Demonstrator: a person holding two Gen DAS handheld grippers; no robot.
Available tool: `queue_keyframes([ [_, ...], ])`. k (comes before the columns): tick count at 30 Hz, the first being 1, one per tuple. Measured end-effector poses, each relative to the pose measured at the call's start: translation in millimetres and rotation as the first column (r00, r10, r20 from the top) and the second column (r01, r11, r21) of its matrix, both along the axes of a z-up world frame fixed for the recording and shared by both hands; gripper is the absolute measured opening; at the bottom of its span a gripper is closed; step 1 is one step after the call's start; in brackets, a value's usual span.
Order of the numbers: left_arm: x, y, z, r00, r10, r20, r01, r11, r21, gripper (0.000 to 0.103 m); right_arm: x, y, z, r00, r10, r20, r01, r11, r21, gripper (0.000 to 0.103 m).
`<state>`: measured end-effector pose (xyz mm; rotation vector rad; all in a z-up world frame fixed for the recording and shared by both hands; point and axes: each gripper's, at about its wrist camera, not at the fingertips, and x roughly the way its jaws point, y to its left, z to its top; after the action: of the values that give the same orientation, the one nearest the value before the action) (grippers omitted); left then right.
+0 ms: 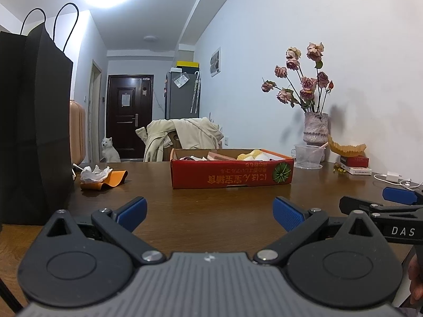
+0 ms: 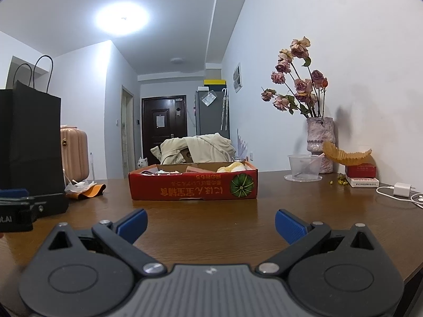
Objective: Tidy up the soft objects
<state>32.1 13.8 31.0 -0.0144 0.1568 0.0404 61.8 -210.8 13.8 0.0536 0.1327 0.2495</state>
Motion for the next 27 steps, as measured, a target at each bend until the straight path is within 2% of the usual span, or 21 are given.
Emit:
queue_keyframes([
  [27,-0.5,-3.0,0.7,1.000,-0.013,0.010,0.013,1.000,0.007,0.103,0.8,1.4,-1.0,1.000,0.003,-0.001,-0.003,1.000,0.000,0.103],
])
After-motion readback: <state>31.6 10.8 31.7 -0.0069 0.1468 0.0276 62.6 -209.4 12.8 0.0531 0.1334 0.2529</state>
